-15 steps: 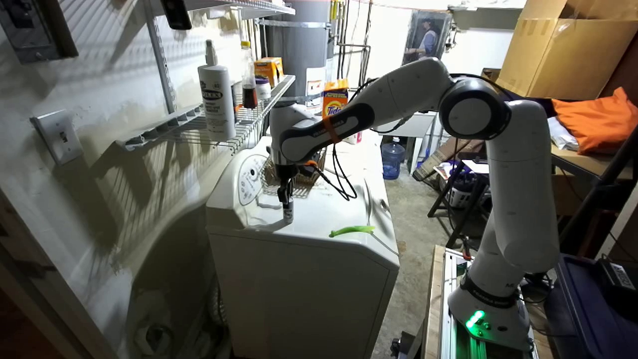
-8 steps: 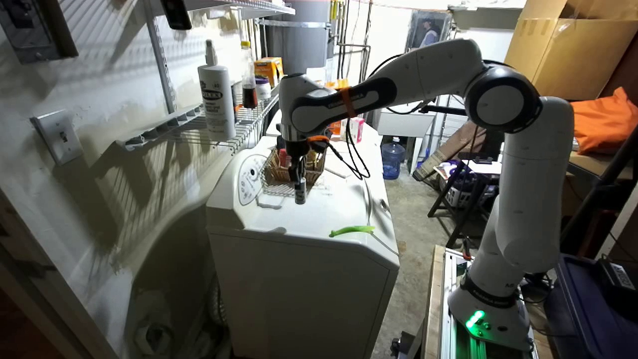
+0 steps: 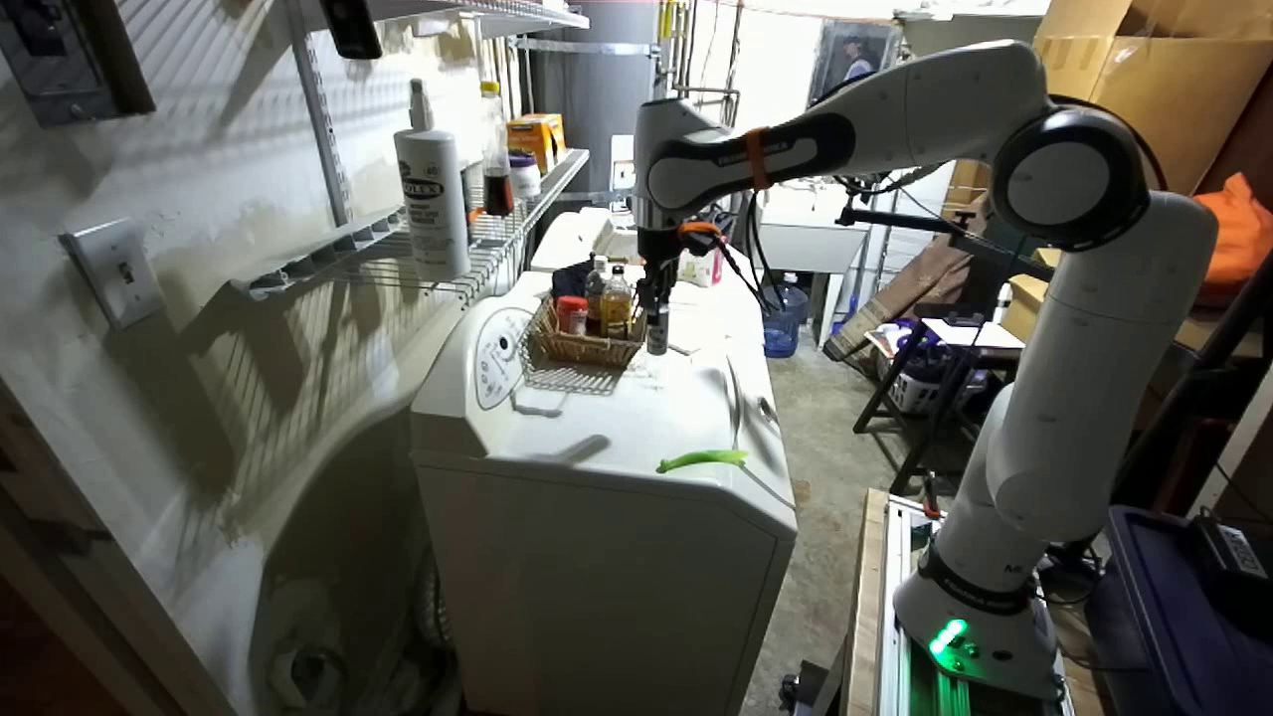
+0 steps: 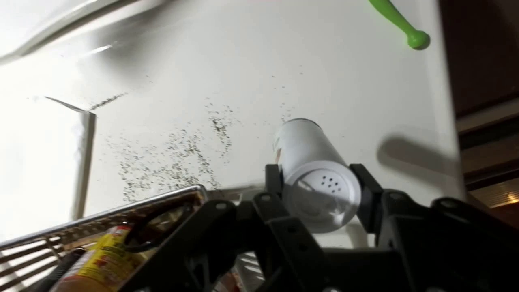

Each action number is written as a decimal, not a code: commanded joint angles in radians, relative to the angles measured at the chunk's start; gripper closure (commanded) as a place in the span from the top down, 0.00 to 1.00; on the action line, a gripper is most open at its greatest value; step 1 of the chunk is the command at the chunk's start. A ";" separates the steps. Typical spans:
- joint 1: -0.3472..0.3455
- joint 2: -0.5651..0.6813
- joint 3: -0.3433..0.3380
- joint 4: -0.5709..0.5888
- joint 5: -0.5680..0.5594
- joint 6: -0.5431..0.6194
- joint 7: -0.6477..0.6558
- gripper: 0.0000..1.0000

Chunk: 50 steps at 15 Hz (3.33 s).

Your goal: Put the black and white containers in the basket.

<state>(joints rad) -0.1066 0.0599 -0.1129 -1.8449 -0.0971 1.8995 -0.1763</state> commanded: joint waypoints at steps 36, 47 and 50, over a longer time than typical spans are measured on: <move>-0.399 0.427 -0.038 0.487 0.419 0.365 -0.305 0.20; -0.468 0.669 0.050 0.759 0.422 0.223 -0.296 0.20; -0.480 0.720 0.068 0.813 0.418 0.202 -0.297 0.20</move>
<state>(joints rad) -0.5609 0.7050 -0.0728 -1.1435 0.3125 2.1527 -0.4642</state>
